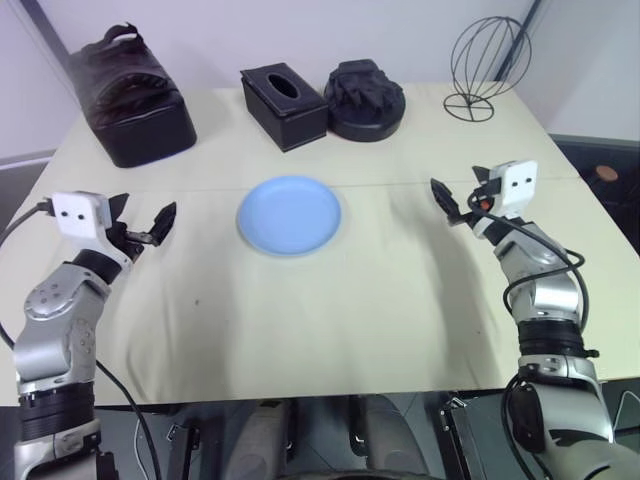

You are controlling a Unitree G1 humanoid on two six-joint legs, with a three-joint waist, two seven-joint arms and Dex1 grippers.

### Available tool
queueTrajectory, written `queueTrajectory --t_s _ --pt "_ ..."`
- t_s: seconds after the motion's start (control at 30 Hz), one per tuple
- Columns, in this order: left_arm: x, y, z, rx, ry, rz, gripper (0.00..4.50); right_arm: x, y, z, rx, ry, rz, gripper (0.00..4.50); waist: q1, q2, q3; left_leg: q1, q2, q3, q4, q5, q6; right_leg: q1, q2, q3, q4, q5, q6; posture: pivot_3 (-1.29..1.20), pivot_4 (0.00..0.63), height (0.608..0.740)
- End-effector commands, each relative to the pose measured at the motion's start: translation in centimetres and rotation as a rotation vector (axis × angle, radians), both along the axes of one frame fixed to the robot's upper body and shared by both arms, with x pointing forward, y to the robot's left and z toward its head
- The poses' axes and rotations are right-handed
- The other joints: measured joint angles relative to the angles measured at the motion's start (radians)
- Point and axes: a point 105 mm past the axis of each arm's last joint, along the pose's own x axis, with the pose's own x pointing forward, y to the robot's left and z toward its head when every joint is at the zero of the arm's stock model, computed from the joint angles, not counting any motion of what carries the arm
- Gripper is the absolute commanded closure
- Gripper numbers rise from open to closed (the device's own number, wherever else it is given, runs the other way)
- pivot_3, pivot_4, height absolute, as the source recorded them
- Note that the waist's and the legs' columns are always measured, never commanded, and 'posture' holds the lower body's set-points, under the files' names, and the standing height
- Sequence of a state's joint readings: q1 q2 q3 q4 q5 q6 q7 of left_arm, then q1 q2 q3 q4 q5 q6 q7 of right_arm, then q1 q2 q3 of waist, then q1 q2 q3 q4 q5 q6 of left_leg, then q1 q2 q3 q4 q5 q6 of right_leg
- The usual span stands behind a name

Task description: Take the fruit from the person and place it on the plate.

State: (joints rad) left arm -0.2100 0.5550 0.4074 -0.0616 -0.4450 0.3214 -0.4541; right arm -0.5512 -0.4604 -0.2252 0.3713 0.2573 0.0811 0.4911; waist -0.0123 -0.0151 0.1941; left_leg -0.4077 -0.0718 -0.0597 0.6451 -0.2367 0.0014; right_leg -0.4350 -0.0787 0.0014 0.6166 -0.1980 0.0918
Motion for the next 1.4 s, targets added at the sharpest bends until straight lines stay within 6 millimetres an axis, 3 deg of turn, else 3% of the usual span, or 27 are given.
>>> queueTrajectory --t_s 0.03,1.4 --pt "-0.3 -0.09 2.08 0.034 -0.078 -0.002 0.0 -0.14 -0.31 1.17 -0.007 -0.043 -0.006 0.04 0.0 0.0 0.0 0.0 0.0 0.0 0.0 0.0 0.0 0.0 0.0 0.0 0.0 0.0 0.0 0.0 0.15 0.74" --pt "-0.26 -0.27 2.22 0.019 -0.084 -0.01 0.0 -0.2 -0.33 1.12 -0.009 -0.041 -0.004 0.04 0.0 0.0 0.0 0.0 0.0 0.0 0.0 0.0 0.0 0.0 0.0 0.0 0.0 0.0 0.0 0.0 0.15 0.74"
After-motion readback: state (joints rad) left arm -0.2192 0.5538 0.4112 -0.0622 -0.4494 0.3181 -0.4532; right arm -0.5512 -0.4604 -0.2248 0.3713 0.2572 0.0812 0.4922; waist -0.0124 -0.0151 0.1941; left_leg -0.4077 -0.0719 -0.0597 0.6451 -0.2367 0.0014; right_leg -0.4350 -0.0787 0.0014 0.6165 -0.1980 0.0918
